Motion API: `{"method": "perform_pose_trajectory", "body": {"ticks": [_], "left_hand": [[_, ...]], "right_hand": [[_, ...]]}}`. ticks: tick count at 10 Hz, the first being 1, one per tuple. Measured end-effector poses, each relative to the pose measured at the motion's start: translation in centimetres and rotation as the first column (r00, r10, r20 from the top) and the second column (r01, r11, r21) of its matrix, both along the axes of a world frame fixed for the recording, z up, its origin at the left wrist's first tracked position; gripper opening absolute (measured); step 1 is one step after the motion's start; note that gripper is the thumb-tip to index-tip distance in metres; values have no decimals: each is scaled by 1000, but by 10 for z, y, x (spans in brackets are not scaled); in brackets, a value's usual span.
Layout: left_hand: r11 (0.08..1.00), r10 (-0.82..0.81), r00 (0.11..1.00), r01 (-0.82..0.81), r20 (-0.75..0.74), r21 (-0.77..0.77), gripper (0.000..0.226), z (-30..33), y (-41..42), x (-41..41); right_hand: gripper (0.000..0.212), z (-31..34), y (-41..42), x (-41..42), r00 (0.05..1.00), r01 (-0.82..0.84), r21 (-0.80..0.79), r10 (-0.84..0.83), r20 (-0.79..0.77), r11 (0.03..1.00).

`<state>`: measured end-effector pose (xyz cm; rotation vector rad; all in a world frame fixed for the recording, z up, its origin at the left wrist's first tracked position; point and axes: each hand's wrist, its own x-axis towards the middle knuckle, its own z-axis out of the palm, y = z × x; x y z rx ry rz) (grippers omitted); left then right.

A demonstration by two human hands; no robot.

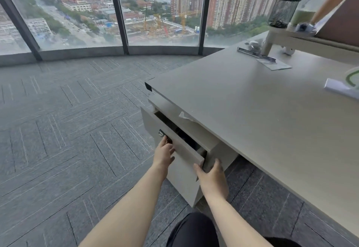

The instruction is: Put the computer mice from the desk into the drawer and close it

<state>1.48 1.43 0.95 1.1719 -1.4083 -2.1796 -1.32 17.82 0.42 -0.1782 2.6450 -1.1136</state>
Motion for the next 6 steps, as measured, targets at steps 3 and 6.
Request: {"method": "perform_pose_trajectory", "body": {"ticks": [3, 6], "left_hand": [[998, -66, 997, 66, -33, 2, 65, 0, 7, -37], [986, -135, 991, 134, 2, -99, 69, 0, 10, -33]], "right_hand": [[59, -4, -1, -36, 999, 27, -54, -26, 36, 998], [28, -7, 8, -41, 995, -70, 16, 68, 70, 997]]}}
